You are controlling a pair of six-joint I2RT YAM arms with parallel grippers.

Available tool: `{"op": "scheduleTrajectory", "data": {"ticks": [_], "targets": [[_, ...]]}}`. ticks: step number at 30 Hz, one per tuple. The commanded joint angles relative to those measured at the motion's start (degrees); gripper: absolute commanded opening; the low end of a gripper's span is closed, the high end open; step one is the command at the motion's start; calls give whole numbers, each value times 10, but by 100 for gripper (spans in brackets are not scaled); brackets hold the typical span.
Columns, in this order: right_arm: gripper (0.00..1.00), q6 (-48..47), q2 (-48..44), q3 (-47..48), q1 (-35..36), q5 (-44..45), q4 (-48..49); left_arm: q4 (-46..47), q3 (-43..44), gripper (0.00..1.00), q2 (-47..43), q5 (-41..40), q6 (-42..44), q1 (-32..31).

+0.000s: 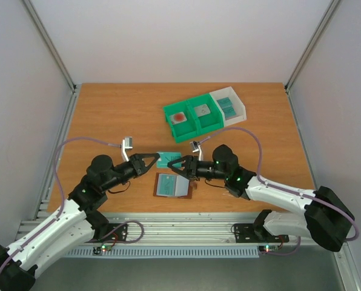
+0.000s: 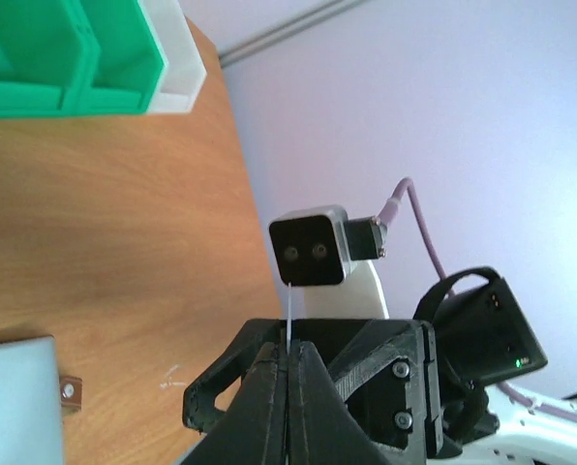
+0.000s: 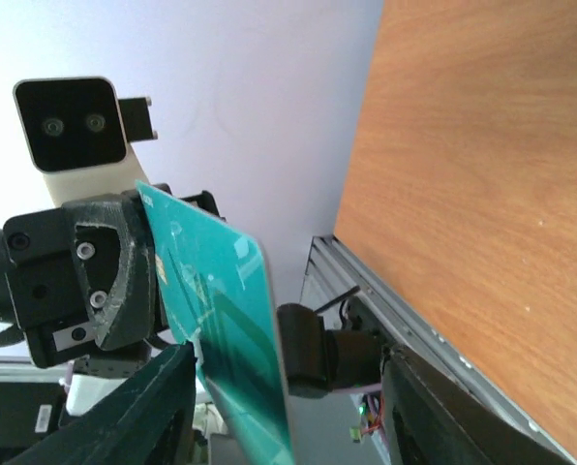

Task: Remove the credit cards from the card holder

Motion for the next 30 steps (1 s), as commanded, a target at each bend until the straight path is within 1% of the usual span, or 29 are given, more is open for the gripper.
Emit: {"op": "scheduleTrajectory", "data": {"ticks": [1, 4, 6, 13, 16, 23, 26, 30], "targets": [[50, 82, 31, -18, 4, 25, 155, 24, -7, 0, -10, -67, -9, 0], [43, 97, 35, -37, 4, 56, 197, 28, -19, 1, -16, -85, -18, 0], [39, 98, 32, -44, 4, 70, 204, 33, -27, 0, -20, -93, -28, 1], [29, 90, 10, -47, 4, 104, 186, 22, -33, 0, -32, -110, -38, 0], [27, 85, 3, -45, 4, 118, 161, 21, -35, 0, -37, -113, -40, 0], [15, 88, 1, -48, 4, 123, 158, 6, -38, 0, -49, -121, -41, 0], [13, 89, 2, -49, 4, 122, 158, 1, -40, 0, -55, -127, -44, 0], [13, 87, 1, -48, 4, 123, 154, 2, -41, 0, -52, -128, -48, 0]]}}
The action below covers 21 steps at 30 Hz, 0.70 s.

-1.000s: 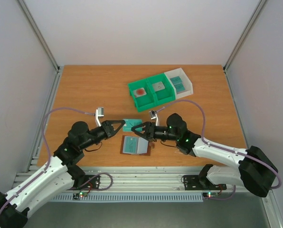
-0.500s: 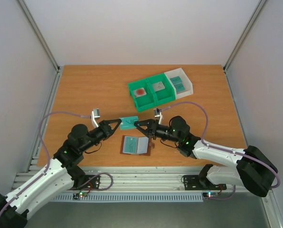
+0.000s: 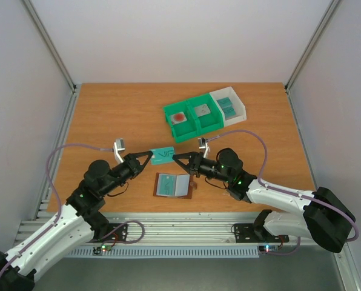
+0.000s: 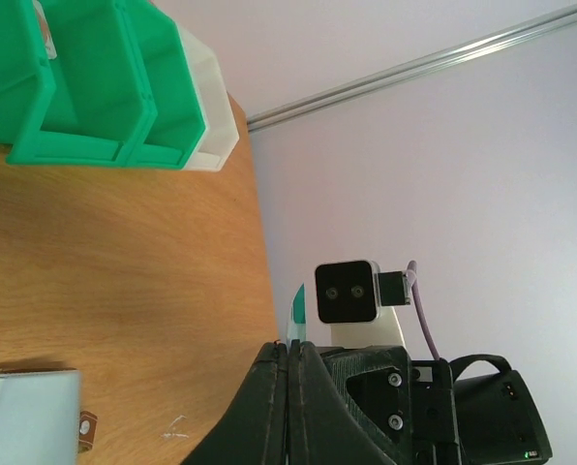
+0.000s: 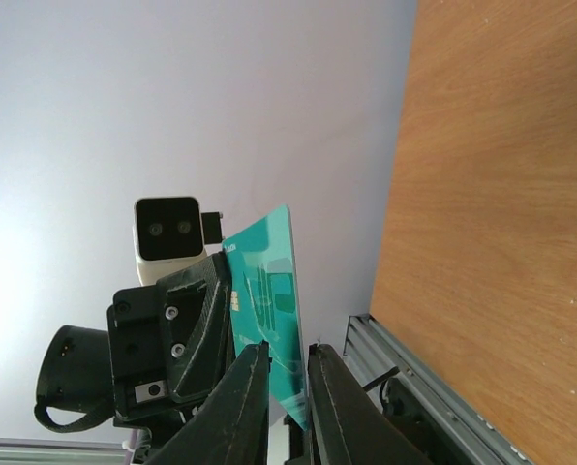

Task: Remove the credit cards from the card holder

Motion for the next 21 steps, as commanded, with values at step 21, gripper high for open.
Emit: {"op": "scheduleTrajectory", "data": {"ticks": [21], "targets": [[14, 19, 29, 3, 16, 0, 32, 22, -24, 0, -9, -40, -16, 0]]}}
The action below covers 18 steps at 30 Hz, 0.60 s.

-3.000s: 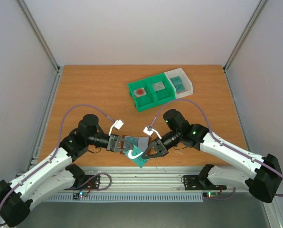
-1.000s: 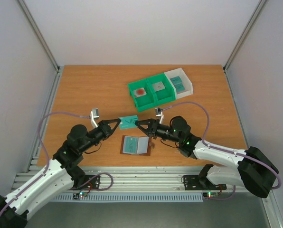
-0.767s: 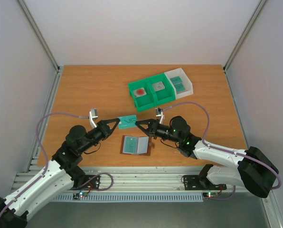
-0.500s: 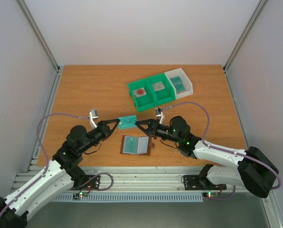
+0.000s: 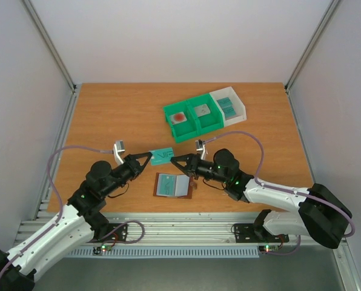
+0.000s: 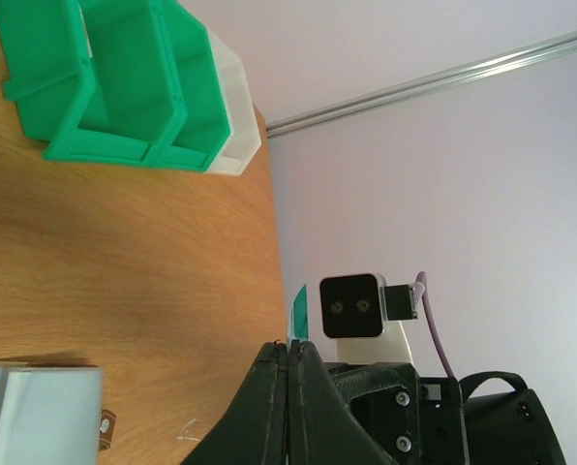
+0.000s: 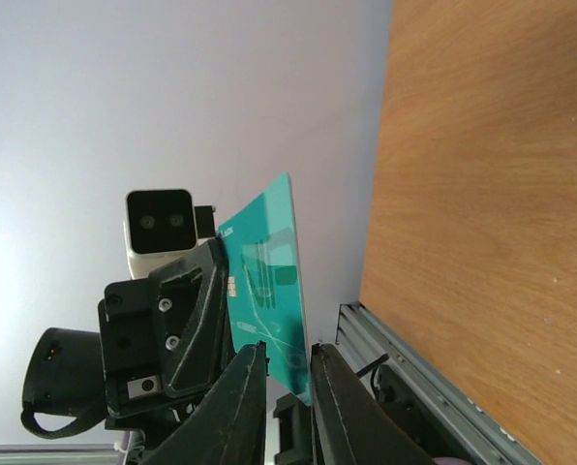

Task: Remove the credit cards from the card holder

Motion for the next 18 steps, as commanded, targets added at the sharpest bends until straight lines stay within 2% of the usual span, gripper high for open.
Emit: {"op": "scheduleTrajectory", "data": {"ticks": [1, 3, 7, 12, 14, 15, 17, 18], "targets": [[14, 12, 9, 2, 8, 0, 32, 21, -9, 0, -9, -23, -1, 0], [12, 12, 7, 0, 8, 2, 30, 20, -11, 0, -10, -22, -1, 1], [2, 2, -7, 0, 9, 11, 13, 9, -12, 0, -18, -26, -1, 0], [1, -19, -24, 11, 8, 11, -20, -8, -13, 4, -30, -36, 0, 0], [1, -27, -27, 13, 8, 10, -28, -15, -13, 16, -34, -42, 1, 0], [1, -31, -28, 16, 8, 10, -35, -22, -12, 25, -36, -45, 2, 0], [1, -46, -35, 25, 8, 8, -63, -34, -6, 48, -42, -50, 7, 0], [1, -57, -41, 31, 8, 9, -81, -56, -2, 56, -45, -52, 10, 0]]}}
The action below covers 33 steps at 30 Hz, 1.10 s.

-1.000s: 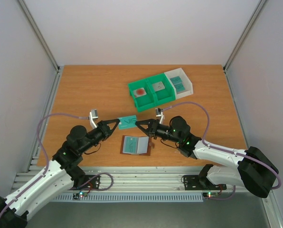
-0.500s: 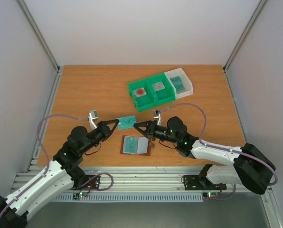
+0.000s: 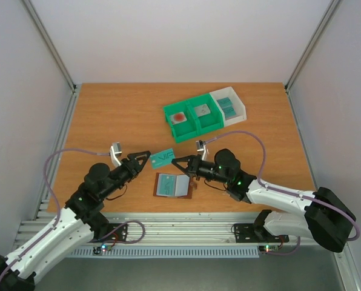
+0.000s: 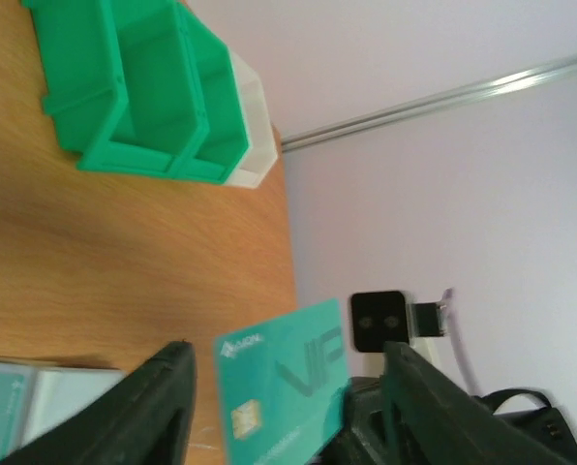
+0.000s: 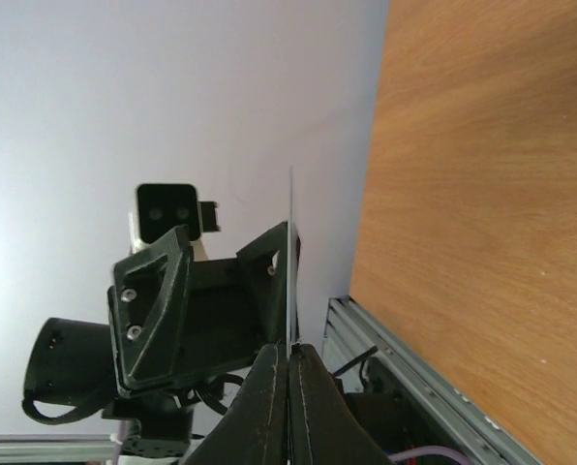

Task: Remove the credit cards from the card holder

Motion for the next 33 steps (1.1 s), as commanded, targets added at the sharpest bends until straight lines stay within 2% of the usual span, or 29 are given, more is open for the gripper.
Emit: {"op": "scheduleTrajectory", "data": {"ticks": [1, 6, 7, 14, 18, 26, 29, 33], "targets": [[1, -58, -28, 35, 4, 6, -66, -46, 14, 63, -18, -28, 16, 1], [1, -135, -55, 90, -8, 5, -202, -130, 59, 97, -17, -24, 62, 1], [1, -150, -58, 103, -13, 6, -233, -144, 67, 99, -13, -22, 70, 2], [1, -252, -42, 186, -96, -30, -396, -227, 112, 99, 24, 2, 133, 2], [1, -294, -5, 220, -181, -91, -423, -224, 111, 99, 33, 23, 158, 1], [1, -439, 99, 355, -305, -115, -556, -232, 100, 99, 31, 45, 203, 2], [1, -505, 135, 424, -325, -65, -612, -239, 99, 99, 28, 46, 214, 2], [1, -559, 176, 480, -365, -17, -629, -239, 97, 99, 34, 51, 239, 2]]}}
